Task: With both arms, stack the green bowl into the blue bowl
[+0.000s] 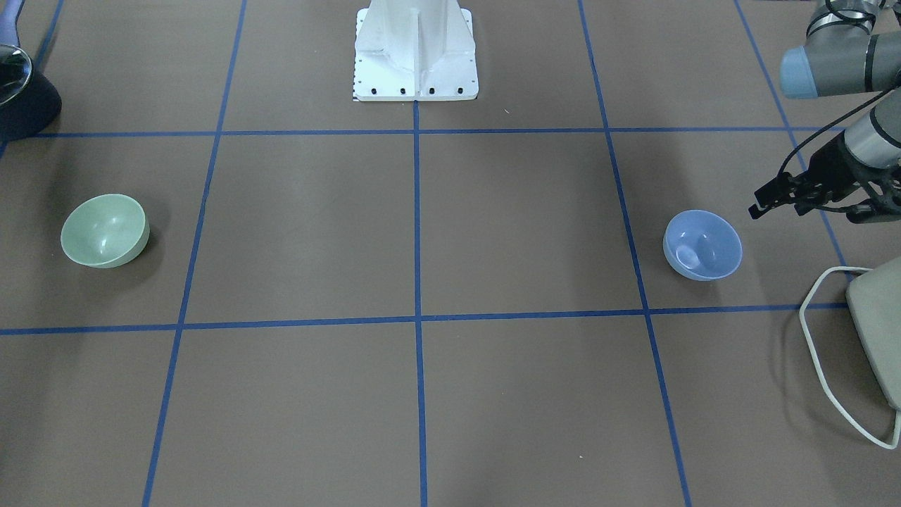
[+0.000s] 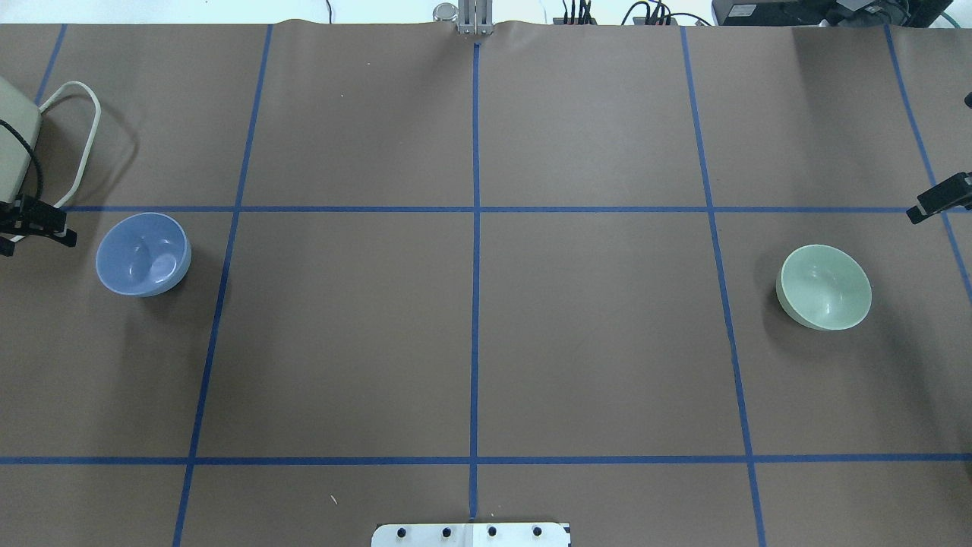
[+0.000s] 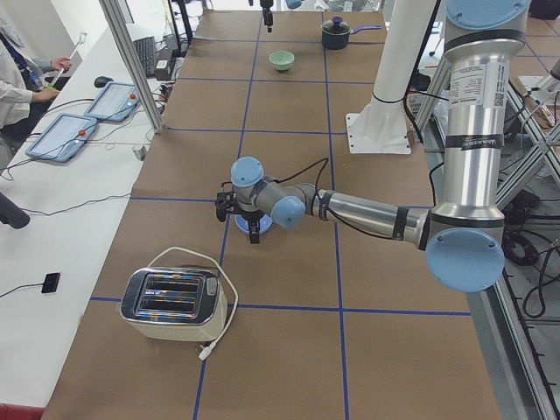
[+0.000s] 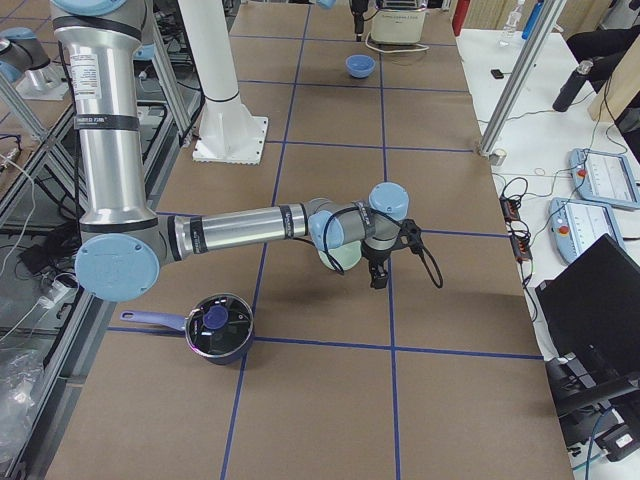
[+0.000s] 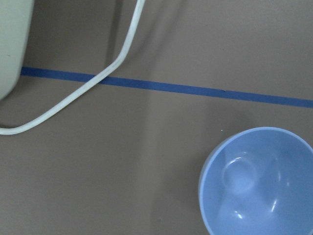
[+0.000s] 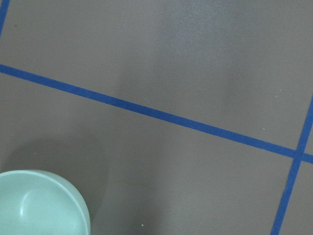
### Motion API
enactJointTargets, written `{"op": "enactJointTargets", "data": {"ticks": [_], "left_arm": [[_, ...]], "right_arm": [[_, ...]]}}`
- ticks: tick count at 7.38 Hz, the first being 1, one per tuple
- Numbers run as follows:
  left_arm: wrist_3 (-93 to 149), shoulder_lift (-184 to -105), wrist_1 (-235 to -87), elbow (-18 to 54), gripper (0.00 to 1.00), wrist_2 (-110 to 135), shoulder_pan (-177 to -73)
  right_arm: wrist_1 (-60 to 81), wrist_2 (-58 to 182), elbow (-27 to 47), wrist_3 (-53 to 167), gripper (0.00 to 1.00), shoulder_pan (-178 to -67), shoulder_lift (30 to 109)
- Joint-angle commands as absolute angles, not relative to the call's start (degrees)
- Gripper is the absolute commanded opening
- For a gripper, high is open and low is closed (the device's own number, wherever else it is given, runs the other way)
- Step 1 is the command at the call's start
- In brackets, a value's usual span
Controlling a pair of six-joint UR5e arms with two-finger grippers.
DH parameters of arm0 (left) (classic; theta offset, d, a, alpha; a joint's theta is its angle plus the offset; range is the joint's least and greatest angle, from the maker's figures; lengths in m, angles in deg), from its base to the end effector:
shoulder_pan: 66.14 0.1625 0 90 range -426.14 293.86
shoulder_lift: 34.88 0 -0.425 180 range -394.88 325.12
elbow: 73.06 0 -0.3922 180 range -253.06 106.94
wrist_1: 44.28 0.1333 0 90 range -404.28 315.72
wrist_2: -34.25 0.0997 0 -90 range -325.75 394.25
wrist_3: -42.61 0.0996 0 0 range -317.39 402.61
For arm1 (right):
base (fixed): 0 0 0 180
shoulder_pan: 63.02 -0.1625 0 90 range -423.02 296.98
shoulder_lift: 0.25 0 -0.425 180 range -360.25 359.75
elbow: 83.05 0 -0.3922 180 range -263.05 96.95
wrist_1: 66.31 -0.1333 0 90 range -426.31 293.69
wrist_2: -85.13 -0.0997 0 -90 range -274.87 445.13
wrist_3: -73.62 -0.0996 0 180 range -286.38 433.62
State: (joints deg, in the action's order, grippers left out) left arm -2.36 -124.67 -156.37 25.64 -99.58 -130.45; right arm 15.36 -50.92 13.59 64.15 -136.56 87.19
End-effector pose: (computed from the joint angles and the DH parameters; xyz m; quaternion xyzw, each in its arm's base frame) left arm 0.1626 -0.4863 0.5407 -0.0086 0.4352 -0.0528 0.8987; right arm -0.0888 -0.5181 0.5603 0.0499 -0.4082 -0.1149 0.9043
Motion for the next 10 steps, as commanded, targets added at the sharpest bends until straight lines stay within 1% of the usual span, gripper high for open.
{"op": "enactJointTargets", "data": {"ticks": [1,3,4,5,6,7,8,10], "left_arm": [[-2.66,-128.01,-156.61,21.63,1.0,-98.73,-129.07],[-4.92,-129.09,-162.72,17.14,1.0,-98.73,-128.63],[-7.38,-129.27,-165.98,15.81,0.99,-98.73,-127.23],[-9.14,-129.71,-166.45,15.62,0.99,-98.64,-126.26],[-9.68,-129.8,-166.54,15.62,0.97,-98.64,-125.99],[-9.78,-129.8,-166.8,15.53,0.92,-98.55,-125.73],[-9.78,-129.8,-166.8,15.45,0.85,-98.55,-125.29],[-10.13,-129.8,-166.89,15.44,0.64,-98.55,-124.15]], "right_arm": [[15.25,-52.24,15.47,60.72,1.0,-135.72,87.99],[11.24,-52.15,15.47,56.52,1.0,-133.53,89.04],[5.64,-52.15,15.38,51.27,1.0,-131.51,90.09],[0.27,-51.81,15.04,47.73,1.0,-129.75,91.49],[-1.35,-51.8,15.03,46.22,1.0,-128.95,92.03],[-1.36,-51.72,15.03,45.68,1.0,-128.07,92.21],[-1.36,-51.8,15.12,45.68,1.0,-127.89,92.21],[-1.36,-51.8,15.12,45.59,1.0,-127.45,92.3]]}}
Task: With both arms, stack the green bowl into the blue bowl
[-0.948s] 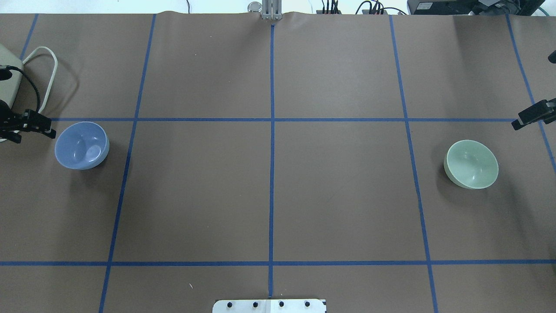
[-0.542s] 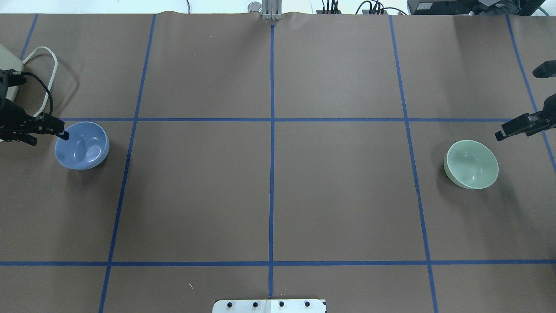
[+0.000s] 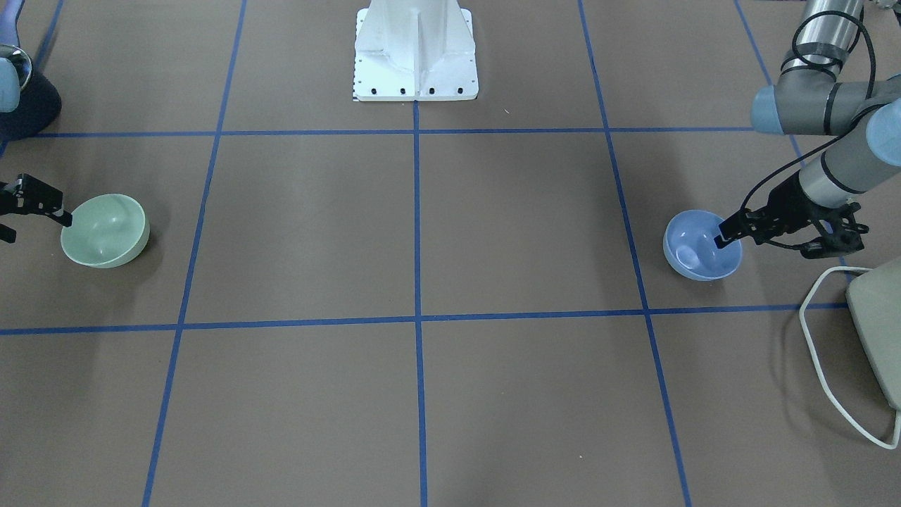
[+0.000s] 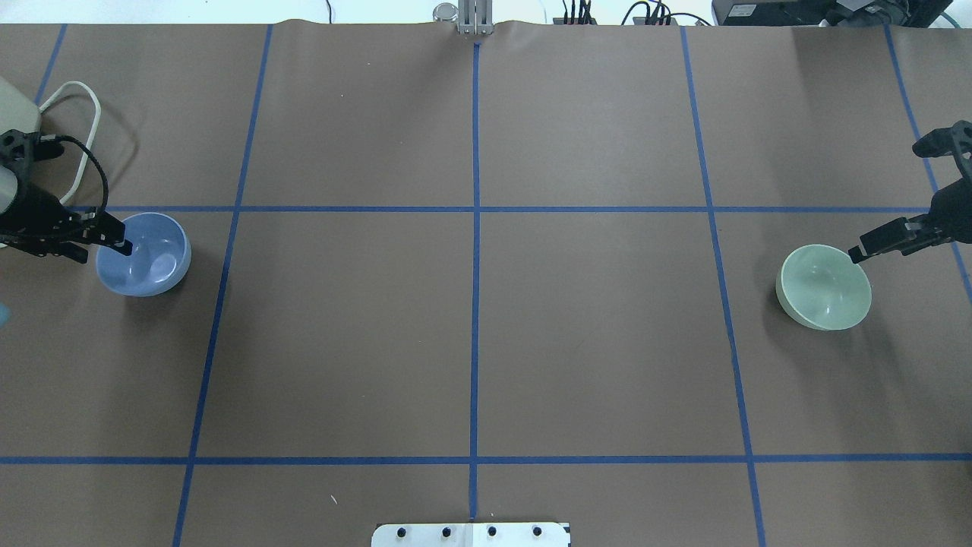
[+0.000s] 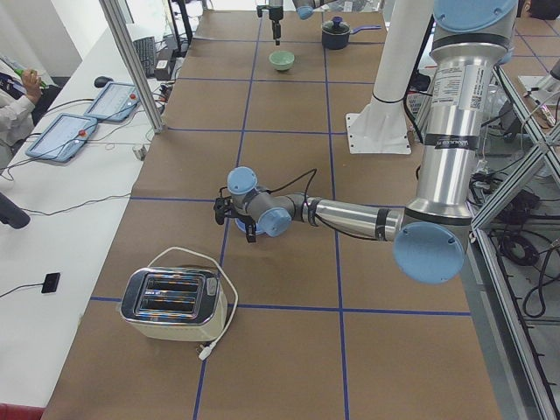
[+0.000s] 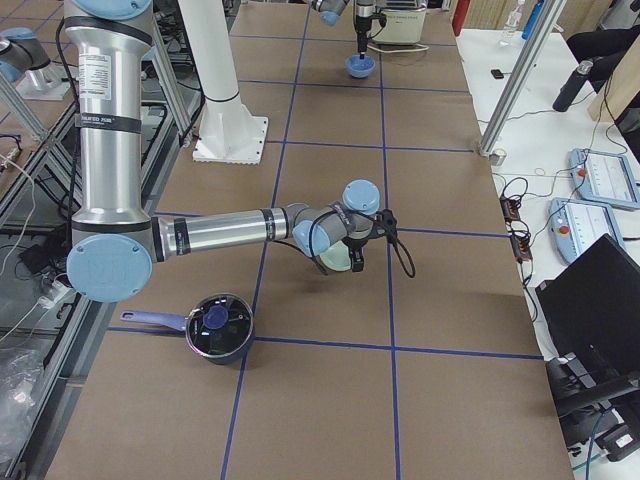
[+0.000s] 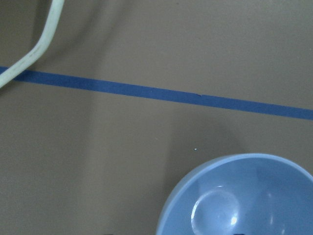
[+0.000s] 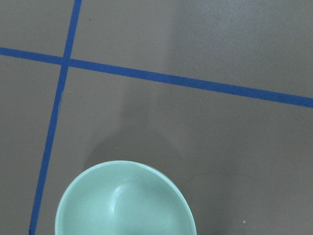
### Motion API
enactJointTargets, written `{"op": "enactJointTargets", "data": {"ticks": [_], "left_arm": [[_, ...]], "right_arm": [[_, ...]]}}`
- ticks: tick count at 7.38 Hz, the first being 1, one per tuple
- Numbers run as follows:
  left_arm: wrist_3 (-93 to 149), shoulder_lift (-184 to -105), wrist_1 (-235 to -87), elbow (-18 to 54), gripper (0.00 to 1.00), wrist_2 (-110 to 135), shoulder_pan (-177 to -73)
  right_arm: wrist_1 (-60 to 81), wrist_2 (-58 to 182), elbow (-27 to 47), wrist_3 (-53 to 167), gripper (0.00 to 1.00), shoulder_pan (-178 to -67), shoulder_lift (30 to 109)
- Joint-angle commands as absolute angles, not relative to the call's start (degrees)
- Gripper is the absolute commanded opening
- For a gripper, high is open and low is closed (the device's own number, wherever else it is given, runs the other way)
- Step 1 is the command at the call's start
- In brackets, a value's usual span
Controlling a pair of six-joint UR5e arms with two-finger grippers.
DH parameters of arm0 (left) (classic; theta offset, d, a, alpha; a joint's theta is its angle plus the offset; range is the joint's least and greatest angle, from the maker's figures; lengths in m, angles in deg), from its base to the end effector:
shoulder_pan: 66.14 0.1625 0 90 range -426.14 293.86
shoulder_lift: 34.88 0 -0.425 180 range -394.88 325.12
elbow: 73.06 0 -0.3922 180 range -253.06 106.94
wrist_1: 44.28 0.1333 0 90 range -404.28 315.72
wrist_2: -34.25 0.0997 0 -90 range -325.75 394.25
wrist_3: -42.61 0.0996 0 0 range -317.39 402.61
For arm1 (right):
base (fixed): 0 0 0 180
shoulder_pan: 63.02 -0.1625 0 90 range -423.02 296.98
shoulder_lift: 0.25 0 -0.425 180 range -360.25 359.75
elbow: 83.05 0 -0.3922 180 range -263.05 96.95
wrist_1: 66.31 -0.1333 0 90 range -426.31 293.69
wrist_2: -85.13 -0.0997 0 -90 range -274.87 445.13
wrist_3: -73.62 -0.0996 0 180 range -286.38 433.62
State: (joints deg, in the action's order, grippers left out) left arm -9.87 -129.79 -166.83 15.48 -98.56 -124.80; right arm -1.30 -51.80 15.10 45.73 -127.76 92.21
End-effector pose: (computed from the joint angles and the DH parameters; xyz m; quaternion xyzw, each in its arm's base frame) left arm 0.2308 -0.5051 0.5628 -0.0177 0.4505 -0.0516 0.8911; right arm -0.1554 -0.4712 0.5558 0.0452 -0.4520 -0.0850 0.8868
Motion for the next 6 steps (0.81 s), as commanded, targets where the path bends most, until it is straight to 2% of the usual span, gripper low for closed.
{"op": "enactJointTargets", "data": {"ticks": [1,2,3,5,6], "left_arm": [[-10.22,-129.8,-166.89,15.44,0.57,-98.55,-123.88],[-10.22,-129.8,-166.98,15.01,0.48,-98.55,-123.88],[-10.22,-129.8,-167.07,15.01,0.34,-98.55,-123.88],[-10.3,-129.71,-167.42,15.01,0.19,-98.55,-123.88],[-10.22,-129.71,-167.42,15.01,0.03,-98.55,-123.88]], "right_arm": [[-1.36,-51.72,15.12,45.41,1.0,-127.27,92.21],[-1.45,-51.8,15.21,44.63,1.0,-126.92,92.21],[-1.45,-51.8,15.21,44.53,1.0,-126.83,92.21],[-1.45,-51.72,15.21,44.53,1.0,-126.66,92.21],[-1.45,-51.8,15.38,44.53,1.0,-126.66,92.21]]}}
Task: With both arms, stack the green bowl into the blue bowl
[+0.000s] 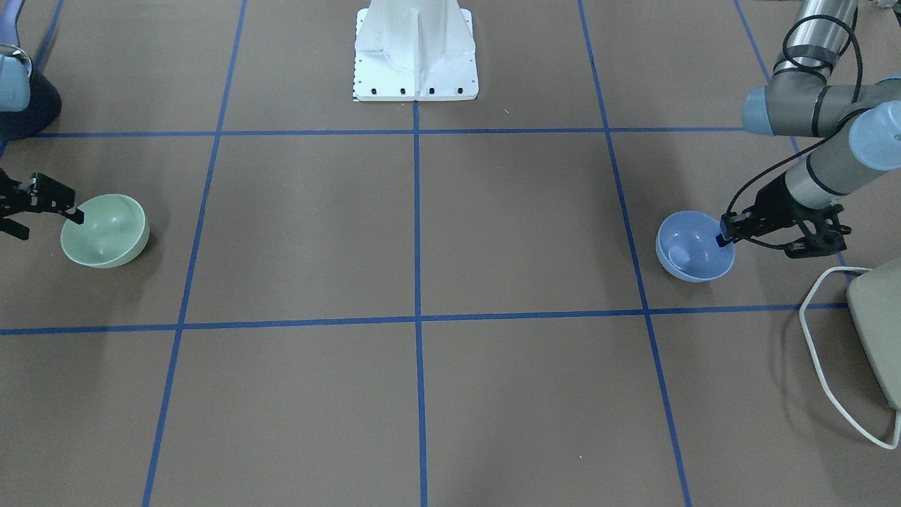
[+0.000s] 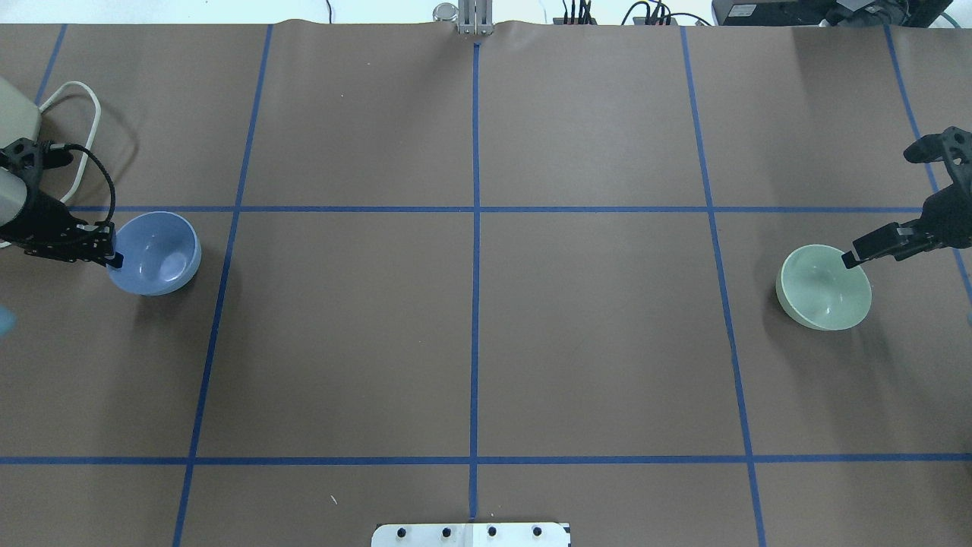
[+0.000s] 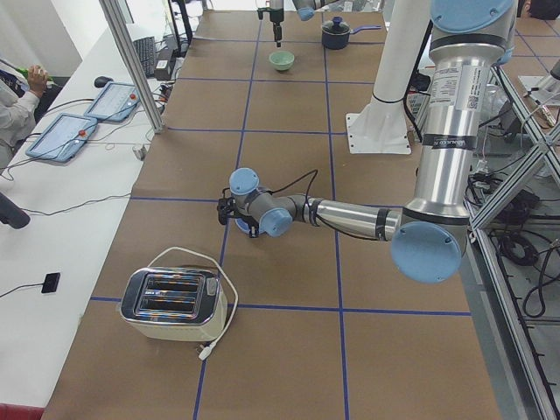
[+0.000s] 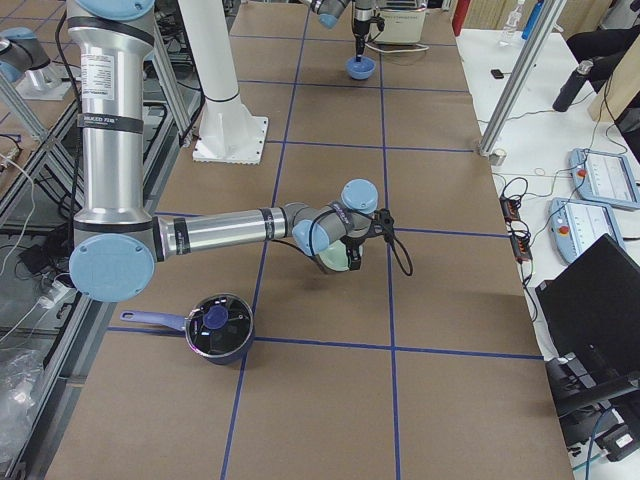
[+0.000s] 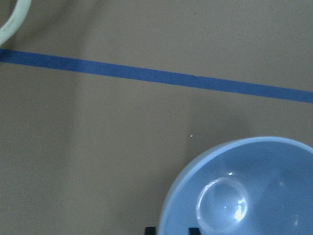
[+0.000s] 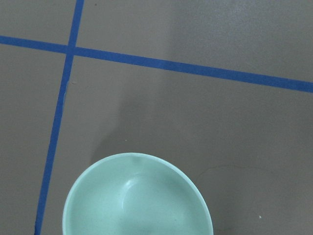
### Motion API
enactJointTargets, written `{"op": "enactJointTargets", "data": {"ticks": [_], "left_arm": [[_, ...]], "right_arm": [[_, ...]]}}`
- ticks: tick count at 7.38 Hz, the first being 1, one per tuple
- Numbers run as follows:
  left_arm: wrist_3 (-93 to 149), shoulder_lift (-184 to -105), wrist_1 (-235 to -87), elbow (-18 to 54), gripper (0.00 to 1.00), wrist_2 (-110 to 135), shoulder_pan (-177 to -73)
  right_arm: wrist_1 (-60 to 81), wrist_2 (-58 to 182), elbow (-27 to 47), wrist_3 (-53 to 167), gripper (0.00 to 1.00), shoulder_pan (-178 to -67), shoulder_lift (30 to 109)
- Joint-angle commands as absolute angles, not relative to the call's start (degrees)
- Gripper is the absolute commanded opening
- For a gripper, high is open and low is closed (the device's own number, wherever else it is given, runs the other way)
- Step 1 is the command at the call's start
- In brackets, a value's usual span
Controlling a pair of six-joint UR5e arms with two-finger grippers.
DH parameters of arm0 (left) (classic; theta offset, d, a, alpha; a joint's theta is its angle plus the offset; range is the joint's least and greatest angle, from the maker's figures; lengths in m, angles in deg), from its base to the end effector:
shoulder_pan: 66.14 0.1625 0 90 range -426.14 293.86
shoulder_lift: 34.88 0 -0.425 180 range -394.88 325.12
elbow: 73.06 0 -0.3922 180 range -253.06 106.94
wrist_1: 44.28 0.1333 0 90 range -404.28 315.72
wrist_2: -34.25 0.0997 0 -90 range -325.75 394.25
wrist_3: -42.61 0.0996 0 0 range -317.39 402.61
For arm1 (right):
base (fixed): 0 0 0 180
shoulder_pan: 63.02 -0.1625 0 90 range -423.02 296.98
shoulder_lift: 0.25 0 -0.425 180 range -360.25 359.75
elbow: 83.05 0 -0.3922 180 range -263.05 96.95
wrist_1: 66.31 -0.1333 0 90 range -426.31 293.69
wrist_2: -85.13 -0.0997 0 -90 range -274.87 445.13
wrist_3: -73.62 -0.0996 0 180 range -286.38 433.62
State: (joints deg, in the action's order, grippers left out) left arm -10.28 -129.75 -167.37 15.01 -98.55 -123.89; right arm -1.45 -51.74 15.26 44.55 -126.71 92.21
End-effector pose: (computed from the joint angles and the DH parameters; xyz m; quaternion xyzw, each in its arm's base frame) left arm 0.2387 -0.5013 0.5663 -0.0227 0.4503 -0.0476 0.8913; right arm -0.1639 -0.4683 0.5542 0.0390 -0.4533 -0.0849 0.8865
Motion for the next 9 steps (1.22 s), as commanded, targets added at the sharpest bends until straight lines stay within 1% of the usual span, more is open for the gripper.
{"op": "enactJointTargets", "data": {"ticks": [1,2,3,5,9], "left_arm": [[-10.22,-129.71,-167.5,15.01,0.0,-98.55,-123.88],[-10.56,-129.8,-167.77,15.61,0.0,-98.72,-123.88],[-14.57,-129.97,-167.6,18.06,0.0,-99.25,-123.88],[-23.18,-134.79,-167.16,19.22,0.0,-99.43,-123.88],[-41.3,-146.12,-164.63,20.02,0.0,-96.89,-113.09]], "right_arm": [[-1.45,-51.8,15.38,44.53,1.0,-126.66,92.21],[-1.45,-51.72,15.38,44.62,1.0,-126.57,92.21],[-1.45,-51.72,15.38,44.62,1.0,-126.57,92.21],[-1.45,-51.63,15.3,44.62,1.0,-126.57,92.21],[-1.45,-51.8,15.47,44.8,1.0,-126.39,92.3]]}}
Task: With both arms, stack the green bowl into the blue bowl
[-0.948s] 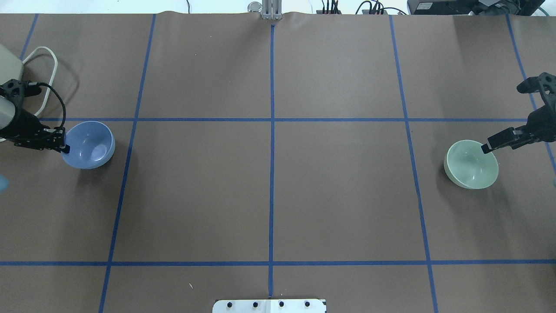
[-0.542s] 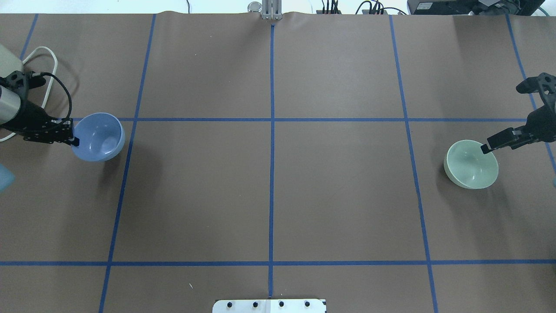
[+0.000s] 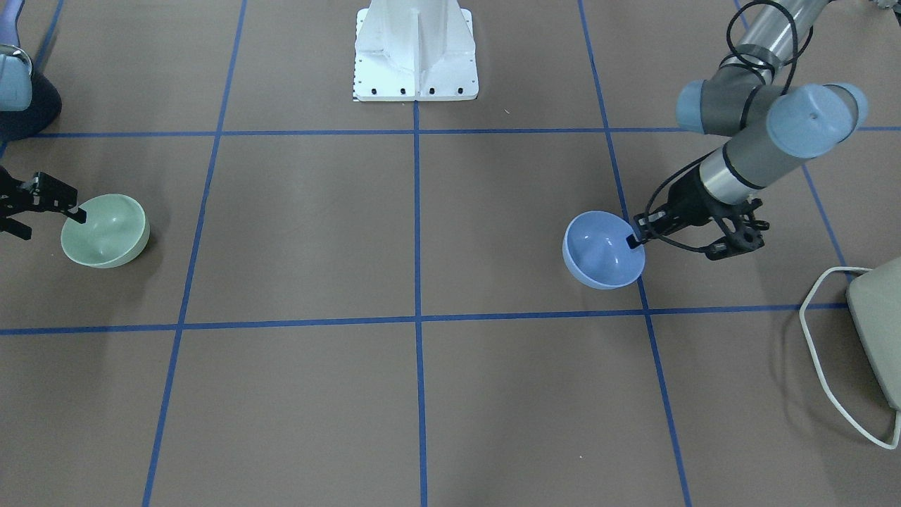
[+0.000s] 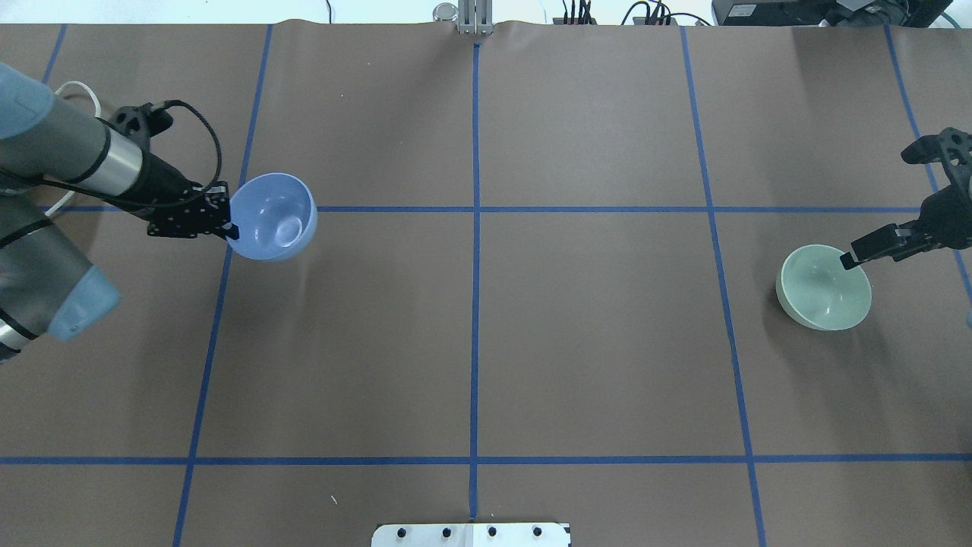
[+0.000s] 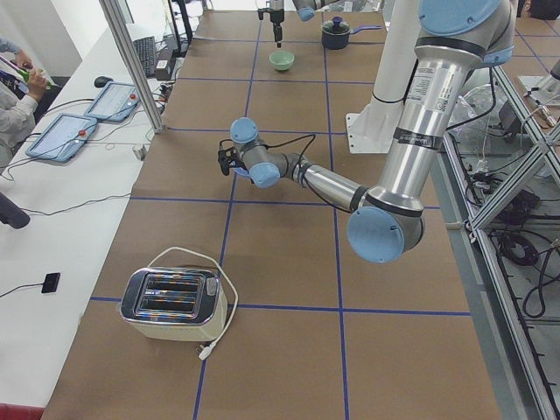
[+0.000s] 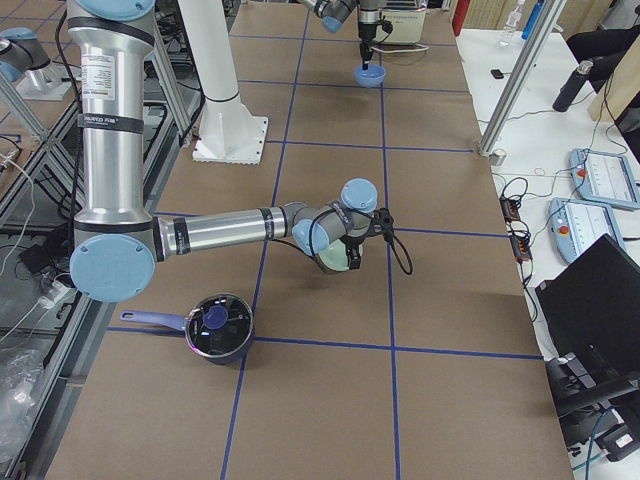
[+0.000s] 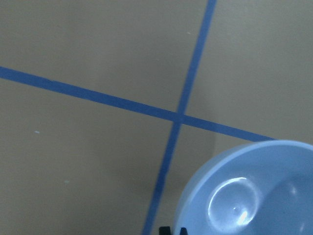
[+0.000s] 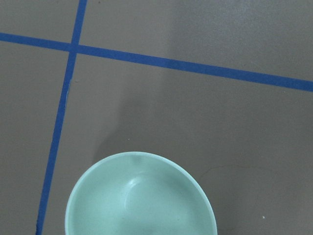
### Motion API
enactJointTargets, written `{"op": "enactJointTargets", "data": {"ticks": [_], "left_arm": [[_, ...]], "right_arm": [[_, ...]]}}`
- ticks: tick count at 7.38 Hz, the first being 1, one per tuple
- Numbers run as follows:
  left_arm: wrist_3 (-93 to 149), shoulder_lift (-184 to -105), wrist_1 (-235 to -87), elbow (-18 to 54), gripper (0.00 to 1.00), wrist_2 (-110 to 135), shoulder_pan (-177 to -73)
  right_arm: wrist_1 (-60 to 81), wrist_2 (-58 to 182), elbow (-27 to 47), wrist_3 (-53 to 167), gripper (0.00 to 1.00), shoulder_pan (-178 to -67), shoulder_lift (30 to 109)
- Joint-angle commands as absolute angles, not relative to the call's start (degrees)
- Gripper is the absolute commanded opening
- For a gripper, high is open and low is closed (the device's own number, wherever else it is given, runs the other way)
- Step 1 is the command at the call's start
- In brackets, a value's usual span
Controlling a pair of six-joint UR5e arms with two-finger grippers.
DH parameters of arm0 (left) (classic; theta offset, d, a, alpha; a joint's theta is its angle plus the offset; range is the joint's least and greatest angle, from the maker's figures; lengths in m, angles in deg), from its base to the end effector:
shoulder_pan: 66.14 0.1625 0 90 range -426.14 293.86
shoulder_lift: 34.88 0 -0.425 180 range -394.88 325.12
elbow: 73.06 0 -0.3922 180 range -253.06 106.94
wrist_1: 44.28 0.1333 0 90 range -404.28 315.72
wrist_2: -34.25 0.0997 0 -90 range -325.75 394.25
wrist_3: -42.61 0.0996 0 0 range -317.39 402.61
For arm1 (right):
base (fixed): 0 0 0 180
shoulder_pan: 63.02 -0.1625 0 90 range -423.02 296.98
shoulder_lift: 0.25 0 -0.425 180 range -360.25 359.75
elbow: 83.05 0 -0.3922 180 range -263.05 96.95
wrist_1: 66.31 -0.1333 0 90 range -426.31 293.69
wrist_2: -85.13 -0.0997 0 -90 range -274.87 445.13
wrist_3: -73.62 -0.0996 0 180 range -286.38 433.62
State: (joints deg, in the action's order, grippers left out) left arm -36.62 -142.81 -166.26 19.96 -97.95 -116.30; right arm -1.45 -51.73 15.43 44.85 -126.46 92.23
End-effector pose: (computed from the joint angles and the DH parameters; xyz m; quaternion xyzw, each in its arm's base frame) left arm 0.3437 -0.5156 0.3916 -0.0670 0.5218 -0.1304 0.8404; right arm -0.1659 -0.4674 0.5528 0.0403 -0.4536 -0.0897 0.8858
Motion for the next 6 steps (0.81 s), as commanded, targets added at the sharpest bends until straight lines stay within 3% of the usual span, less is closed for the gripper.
{"op": "enactJointTargets", "data": {"ticks": [1,4,6], "left_arm": [[-41.42,-149.63,-159.91,20.19,0.0,-94.62,-112.37],[-43.33,-154.48,-150.13,23.87,0.0,-89.68,-107.1],[-45.19,-155.63,-149.93,23.62,0.0,-86.89,-103.34]], "right_arm": [[-1.45,-51.8,15.47,44.71,1.0,-126.22,92.3],[-2.06,-51.54,14.77,46.28,0.98,-125.87,93.87],[-14.65,-51.54,6.64,45.95,0.98,-125.78,94.5]]}}
